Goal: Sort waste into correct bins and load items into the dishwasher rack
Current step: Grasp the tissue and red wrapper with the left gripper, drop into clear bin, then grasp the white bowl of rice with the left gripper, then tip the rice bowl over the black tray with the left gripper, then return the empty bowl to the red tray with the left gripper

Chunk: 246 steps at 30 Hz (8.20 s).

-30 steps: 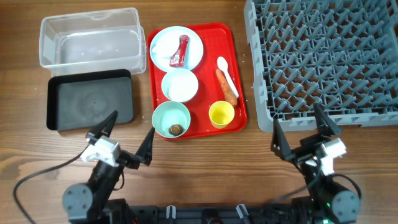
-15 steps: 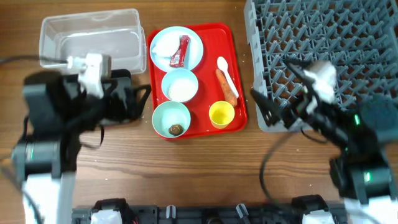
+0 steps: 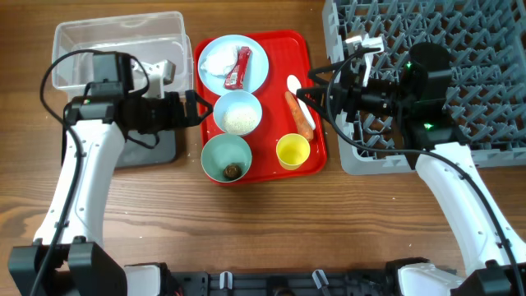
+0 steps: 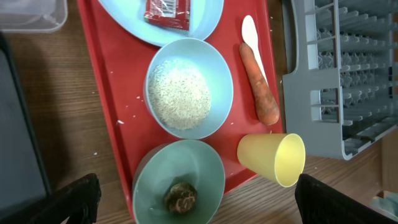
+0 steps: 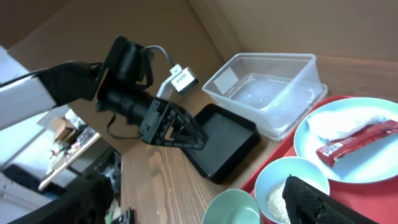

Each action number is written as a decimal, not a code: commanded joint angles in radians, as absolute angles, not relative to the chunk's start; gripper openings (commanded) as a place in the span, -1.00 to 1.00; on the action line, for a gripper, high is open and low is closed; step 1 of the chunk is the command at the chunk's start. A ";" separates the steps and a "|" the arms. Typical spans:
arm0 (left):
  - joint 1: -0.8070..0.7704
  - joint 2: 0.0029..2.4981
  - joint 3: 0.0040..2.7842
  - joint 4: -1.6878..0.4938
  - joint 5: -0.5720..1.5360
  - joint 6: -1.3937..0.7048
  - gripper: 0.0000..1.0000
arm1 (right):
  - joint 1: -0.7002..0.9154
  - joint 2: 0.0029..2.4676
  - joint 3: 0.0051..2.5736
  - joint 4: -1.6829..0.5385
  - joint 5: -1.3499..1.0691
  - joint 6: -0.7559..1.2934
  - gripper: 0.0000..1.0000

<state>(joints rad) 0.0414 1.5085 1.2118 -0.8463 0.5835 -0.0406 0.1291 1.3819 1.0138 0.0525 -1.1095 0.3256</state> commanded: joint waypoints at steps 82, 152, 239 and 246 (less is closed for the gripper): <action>-0.299 2.065 2.164 -1.490 0.121 -0.118 0.69 | 0.160 1.411 1.404 -0.924 -0.263 0.082 0.99; 0.649 1.836 1.326 -0.945 1.021 0.120 -0.92 | 0.160 1.491 1.379 -0.966 -0.263 0.107 0.99; -0.526 1.850 1.559 -0.915 -0.017 -0.161 0.37 | 0.160 1.491 1.379 -0.980 -0.270 0.132 0.99; -0.587 1.852 1.342 -1.013 -0.012 -0.533 0.07 | 0.160 1.491 1.379 -0.973 -0.270 0.134 0.99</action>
<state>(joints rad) -0.5495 1.8484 1.4704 -1.0458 -0.0143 -0.3672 0.1566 1.4811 1.3895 -0.9798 -0.2611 0.1200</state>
